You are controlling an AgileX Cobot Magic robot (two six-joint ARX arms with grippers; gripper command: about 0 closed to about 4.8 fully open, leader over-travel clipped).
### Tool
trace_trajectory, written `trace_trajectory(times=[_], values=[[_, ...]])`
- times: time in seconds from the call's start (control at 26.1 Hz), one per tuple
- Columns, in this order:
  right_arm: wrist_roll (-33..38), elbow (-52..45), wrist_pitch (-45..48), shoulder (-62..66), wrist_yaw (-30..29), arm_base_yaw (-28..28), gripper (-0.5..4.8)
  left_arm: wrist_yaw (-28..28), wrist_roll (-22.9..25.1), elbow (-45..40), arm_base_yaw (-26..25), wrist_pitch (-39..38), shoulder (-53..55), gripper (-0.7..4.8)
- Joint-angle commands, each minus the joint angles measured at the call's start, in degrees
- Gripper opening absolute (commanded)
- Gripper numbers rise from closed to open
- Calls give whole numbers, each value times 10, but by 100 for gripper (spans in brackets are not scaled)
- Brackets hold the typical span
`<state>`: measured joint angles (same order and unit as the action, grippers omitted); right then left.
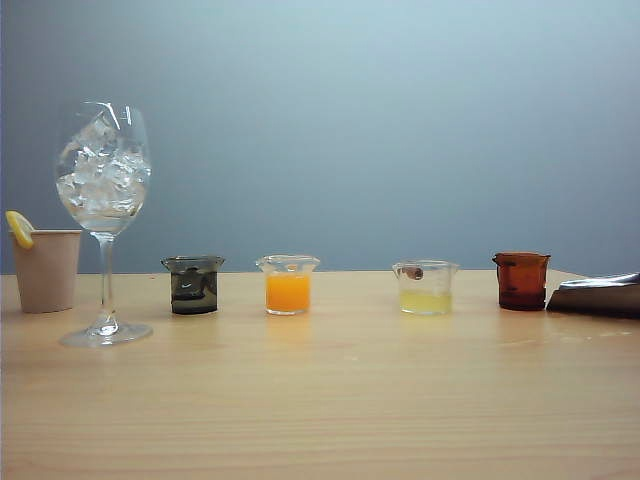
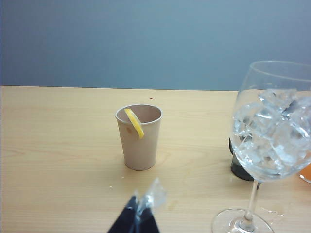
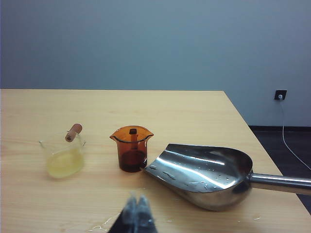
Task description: Pick up the first measuring cup from the left, pour the coconut rum inside into the goblet, and finally put the measuring cup back in its original place.
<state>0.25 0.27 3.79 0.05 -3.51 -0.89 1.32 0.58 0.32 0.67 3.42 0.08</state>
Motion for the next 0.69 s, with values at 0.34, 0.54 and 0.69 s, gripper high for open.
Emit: trace_trajectory(times=[0.34,0.54,0.69], values=[[2,8,8,0,10,0,-4,0,-6,4,-1,30,0,-6],[2,60,-29,1,24,-3,-4,27,-47,43,-1,4,0,-6],[5,126,-49,15,25,-3,-4,41,-59,116,-1,-65,3,-5]])
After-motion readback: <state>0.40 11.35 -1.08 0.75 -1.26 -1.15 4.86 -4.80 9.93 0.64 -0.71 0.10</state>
